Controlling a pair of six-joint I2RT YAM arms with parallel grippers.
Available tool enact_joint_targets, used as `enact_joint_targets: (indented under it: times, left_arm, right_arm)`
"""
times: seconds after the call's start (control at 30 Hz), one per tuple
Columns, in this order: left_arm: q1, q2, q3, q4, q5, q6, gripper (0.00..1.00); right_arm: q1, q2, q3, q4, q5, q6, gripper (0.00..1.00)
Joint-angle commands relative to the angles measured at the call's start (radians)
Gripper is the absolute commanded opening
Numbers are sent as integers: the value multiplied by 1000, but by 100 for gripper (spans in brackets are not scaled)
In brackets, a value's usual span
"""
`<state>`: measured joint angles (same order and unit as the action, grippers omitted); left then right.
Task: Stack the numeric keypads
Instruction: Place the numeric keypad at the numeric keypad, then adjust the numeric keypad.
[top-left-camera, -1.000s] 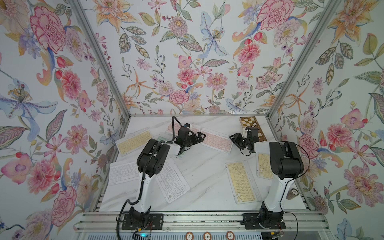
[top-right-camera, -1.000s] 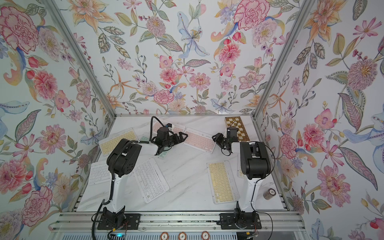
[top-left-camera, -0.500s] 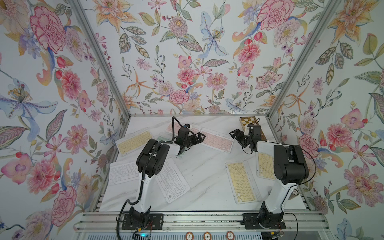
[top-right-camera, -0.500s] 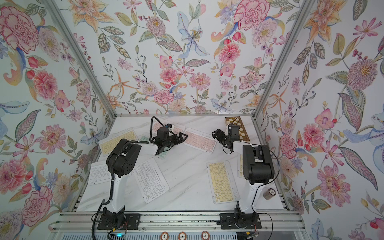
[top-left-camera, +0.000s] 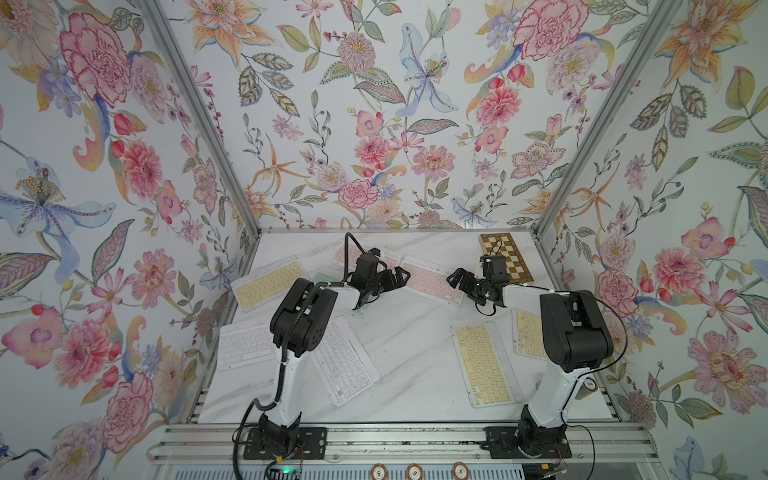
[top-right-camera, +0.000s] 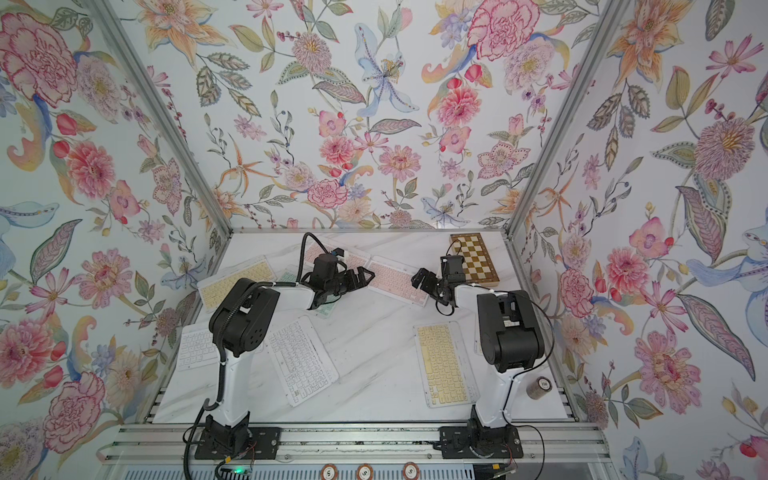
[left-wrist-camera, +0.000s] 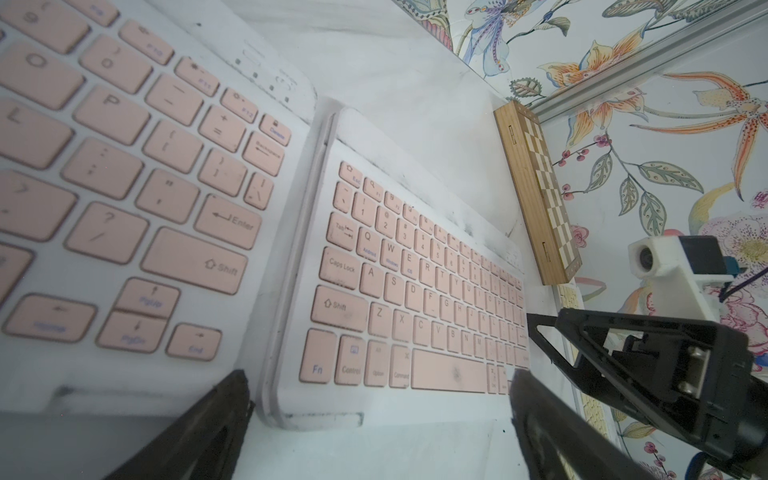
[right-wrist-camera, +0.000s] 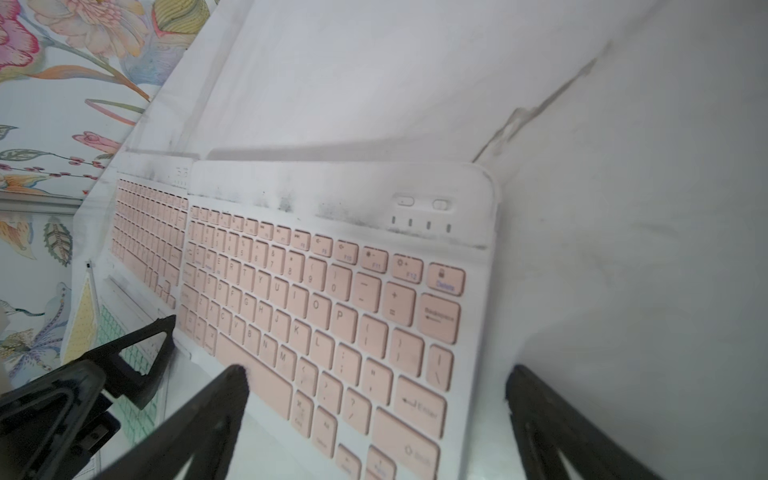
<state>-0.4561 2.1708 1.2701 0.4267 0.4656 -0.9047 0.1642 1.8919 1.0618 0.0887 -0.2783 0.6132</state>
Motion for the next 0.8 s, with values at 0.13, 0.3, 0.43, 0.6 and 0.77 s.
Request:
enact_joint_targets:
  times: [0.13, 0.3, 0.43, 0.6, 0.77]
  left_arm:
    - [-9, 27, 11, -60, 7, -3, 99]
    - [-17, 40, 3, -39, 20, -21, 99]
    - [-29, 45, 0, -26, 24, -31, 99]
    - [-43, 48, -5, -18, 28, -40, 99]
    - [-49, 38, -35, 4, 32, -52, 99]
  right_arm:
    - [-1, 92, 83, -71, 16, -16, 99]
    - [-2, 135, 149, -94, 9, -16, 99]
    - [-4, 166, 197, -115, 7, -17, 99]
    - [-11, 196, 252, -136, 1, -21, 99]
    - [-20, 211, 288, -159, -12, -35, 99]
